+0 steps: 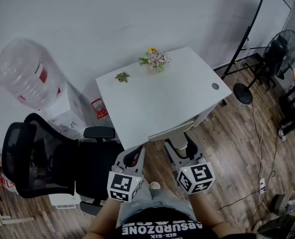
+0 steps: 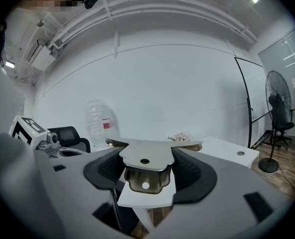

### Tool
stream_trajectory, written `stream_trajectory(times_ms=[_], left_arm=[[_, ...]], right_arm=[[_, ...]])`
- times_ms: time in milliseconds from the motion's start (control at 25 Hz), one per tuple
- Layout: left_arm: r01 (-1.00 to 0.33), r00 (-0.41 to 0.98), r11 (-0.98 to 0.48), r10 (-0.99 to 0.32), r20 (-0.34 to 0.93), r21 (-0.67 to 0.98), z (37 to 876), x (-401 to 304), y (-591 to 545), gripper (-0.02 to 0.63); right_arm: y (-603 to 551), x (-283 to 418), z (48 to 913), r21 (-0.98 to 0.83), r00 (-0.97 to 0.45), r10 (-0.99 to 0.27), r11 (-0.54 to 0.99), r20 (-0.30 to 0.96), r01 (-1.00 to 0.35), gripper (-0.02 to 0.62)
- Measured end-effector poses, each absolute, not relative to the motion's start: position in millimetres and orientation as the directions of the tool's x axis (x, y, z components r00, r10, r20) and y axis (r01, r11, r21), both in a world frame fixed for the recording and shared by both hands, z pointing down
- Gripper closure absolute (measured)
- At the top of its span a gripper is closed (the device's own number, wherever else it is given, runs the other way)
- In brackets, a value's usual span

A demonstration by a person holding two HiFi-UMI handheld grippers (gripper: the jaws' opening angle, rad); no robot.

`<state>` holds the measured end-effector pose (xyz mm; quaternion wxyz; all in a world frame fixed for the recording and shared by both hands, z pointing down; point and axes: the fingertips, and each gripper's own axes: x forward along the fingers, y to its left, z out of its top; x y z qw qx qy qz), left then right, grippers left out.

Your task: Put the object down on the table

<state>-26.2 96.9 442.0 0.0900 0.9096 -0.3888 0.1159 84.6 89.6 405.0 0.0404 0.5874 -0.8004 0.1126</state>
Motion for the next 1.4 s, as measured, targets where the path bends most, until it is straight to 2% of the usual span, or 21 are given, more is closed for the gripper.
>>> stream_trajectory(times_ms=[1400], left_arm=[[-0.69,0.709,-0.716,-0.638,0.302,0.107,451,-72,-50,0.603]], right_arm=[[-56,53,398,-0.091,-0.205,-0.957,0.19,0.206,-0.977,0.308]])
